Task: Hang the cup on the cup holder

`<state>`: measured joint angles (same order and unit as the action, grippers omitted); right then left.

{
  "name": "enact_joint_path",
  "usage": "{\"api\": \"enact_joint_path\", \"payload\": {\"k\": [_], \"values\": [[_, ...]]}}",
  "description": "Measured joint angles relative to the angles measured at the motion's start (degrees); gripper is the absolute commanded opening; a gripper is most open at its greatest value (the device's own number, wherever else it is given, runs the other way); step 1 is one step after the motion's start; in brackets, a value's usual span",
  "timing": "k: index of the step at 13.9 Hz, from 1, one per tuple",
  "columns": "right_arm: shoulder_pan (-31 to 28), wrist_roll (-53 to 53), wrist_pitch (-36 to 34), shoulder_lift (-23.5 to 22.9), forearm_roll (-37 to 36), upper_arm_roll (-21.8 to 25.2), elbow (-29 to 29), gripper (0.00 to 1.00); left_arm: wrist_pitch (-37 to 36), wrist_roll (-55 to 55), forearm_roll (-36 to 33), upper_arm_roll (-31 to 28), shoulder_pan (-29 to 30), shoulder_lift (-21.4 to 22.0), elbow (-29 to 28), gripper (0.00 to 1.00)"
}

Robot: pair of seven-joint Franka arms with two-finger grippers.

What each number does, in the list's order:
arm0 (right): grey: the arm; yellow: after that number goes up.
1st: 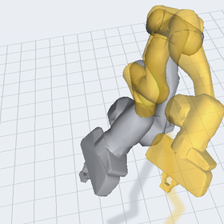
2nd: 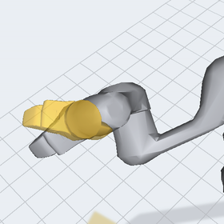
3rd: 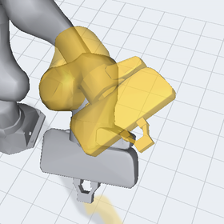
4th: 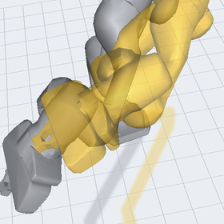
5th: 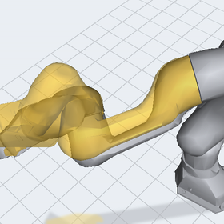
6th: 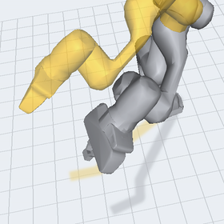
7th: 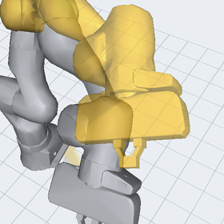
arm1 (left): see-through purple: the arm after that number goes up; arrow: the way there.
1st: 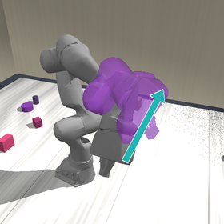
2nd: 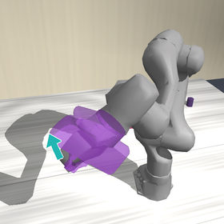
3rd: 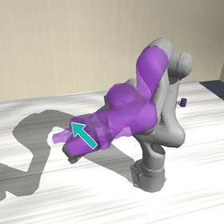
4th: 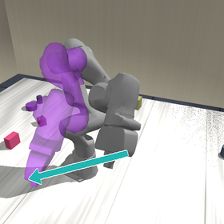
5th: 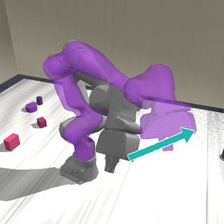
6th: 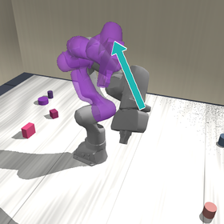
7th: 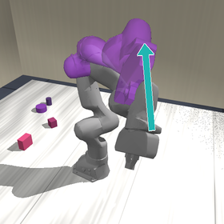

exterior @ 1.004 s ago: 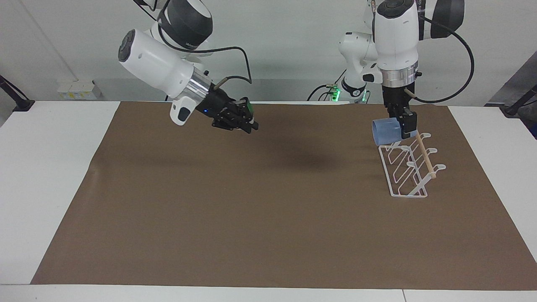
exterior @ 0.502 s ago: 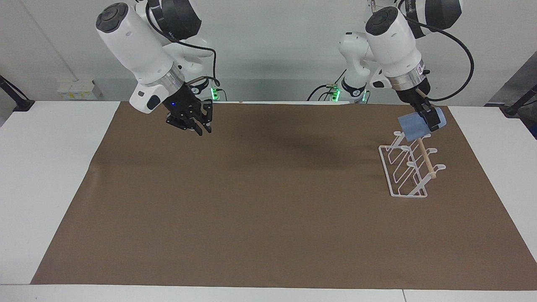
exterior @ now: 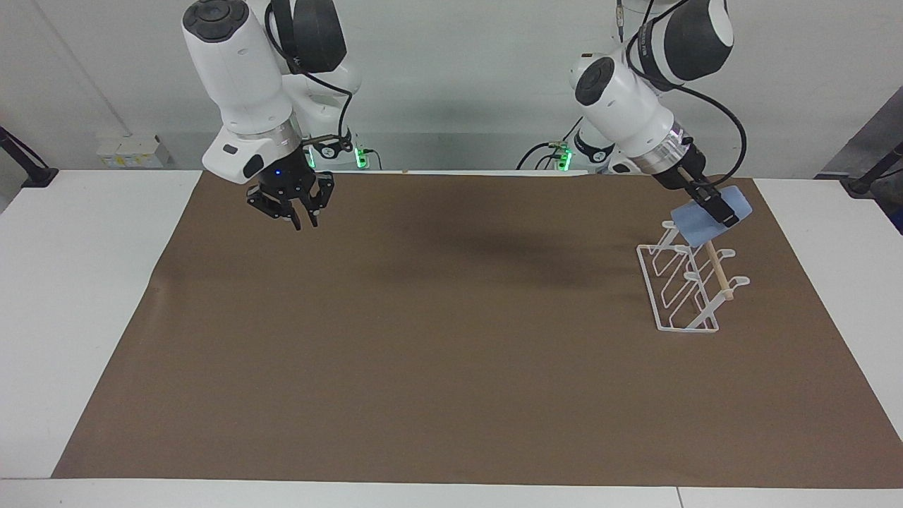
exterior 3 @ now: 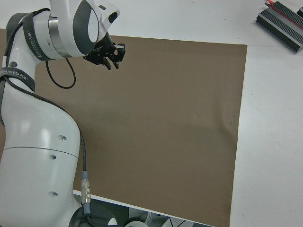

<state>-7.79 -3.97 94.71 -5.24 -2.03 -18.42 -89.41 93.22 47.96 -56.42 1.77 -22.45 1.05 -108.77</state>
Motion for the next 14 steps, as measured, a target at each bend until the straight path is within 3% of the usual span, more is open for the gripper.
{"api": "enact_joint_path", "payload": {"k": [2,3,6,7,14], "values": [[-1.1,0.0,0.0,0.6,-0.2,0.1,-1.5,0.39,1.0,-3.8,-4.9,-0.1,0.0,-2.0,-1.6,0.0],[-1.8,-0.1,0.0,1.0,-0.2,0.1,-2.2,0.5,2.2,-4.5,-7.2,-0.2,0.0,-2.5,-2.9,0.0],[-2.6,-0.1,0.6,1.4,-0.2,0.2,-3.3,0.94,4.0,-6.1,-12.9,-0.3,0.2,-2.6,-6.8,0.0],[-2.7,-0.1,1.1,1.6,-0.2,0.2,-3.4,1.0,4.1,-6.9,-15.0,-0.3,0.3,-3.1,-7.5,0.0],[-3.3,-0.1,1.2,1.8,-0.2,0.2,-3.6,1.0,4.8,-13.0,-21.0,-0.6,0.6,-6.2,-10.7,0.0]]}}
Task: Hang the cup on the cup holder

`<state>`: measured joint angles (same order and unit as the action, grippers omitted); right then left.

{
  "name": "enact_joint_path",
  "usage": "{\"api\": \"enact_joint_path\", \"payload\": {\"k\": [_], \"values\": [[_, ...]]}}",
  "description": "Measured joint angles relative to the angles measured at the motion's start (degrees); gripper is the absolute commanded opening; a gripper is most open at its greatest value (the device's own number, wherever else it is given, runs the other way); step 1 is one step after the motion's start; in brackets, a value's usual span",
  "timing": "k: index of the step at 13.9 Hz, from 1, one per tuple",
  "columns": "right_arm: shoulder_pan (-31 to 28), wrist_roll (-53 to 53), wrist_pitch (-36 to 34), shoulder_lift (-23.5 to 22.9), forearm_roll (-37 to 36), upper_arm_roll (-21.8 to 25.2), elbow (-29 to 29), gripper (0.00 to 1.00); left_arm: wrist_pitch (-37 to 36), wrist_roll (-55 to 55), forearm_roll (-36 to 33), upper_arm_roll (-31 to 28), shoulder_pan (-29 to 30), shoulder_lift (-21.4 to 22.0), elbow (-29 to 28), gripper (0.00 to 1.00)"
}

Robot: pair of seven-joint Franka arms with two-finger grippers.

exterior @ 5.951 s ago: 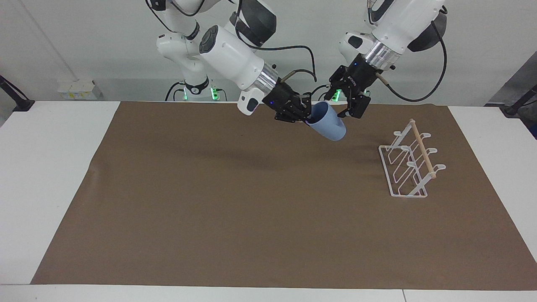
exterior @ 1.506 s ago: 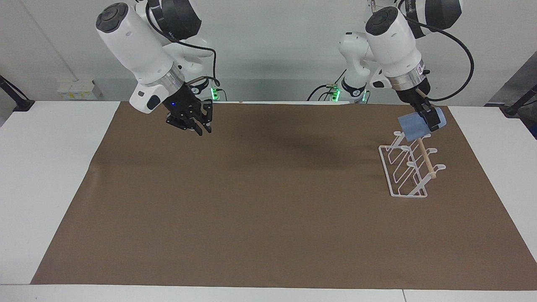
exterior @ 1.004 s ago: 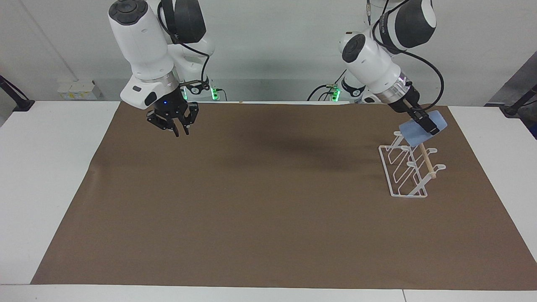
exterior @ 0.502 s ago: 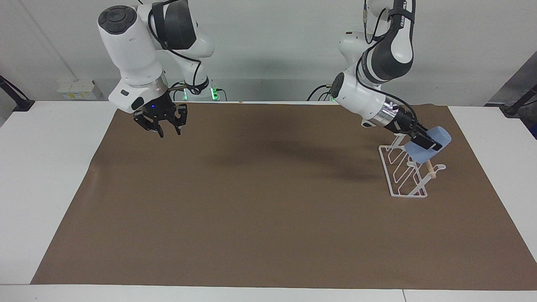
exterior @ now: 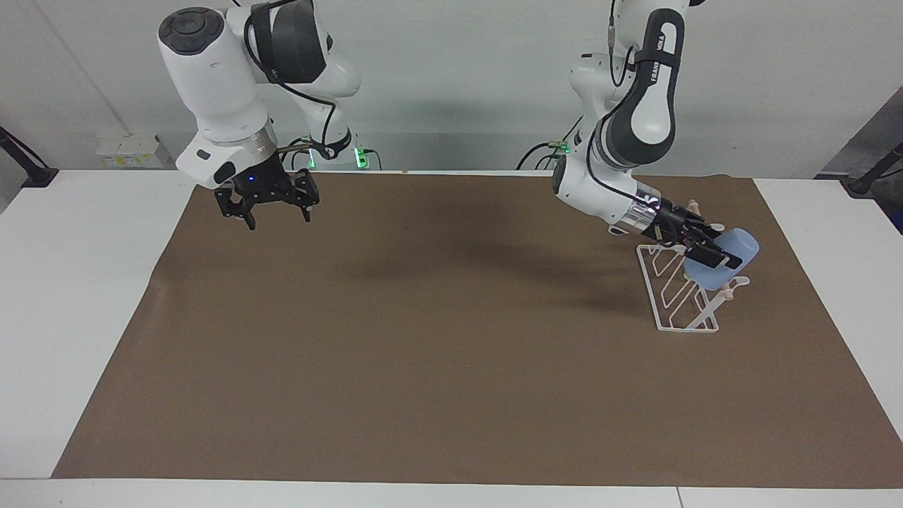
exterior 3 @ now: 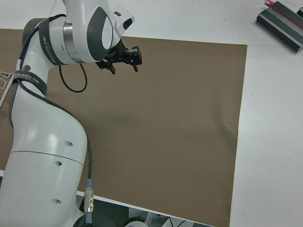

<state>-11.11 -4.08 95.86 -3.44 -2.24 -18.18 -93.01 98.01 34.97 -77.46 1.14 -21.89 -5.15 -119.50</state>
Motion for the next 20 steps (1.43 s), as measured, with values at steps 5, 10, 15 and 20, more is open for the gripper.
{"api": "enact_joint_path", "payload": {"k": [5,10,15,20], "values": [[0.1,0.0,0.1,0.0,0.0,-0.2,0.0,1.0,0.1,-4.4,-0.2,0.0,0.1,0.0,-0.9,1.0],[0.2,0.0,0.1,0.1,0.0,-0.3,0.0,1.0,0.0,-6.6,-0.2,0.1,0.0,0.1,-0.9,1.0],[-0.1,0.0,0.1,0.1,0.0,0.0,0.0,1.0,-0.3,-12.2,6.2,0.4,-0.2,3.6,-0.7,1.0],[-0.1,0.0,0.1,0.1,0.0,0.0,0.0,1.0,-3.3,-23.1,20.1,0.9,-0.6,8.2,1.3,1.0]]}}
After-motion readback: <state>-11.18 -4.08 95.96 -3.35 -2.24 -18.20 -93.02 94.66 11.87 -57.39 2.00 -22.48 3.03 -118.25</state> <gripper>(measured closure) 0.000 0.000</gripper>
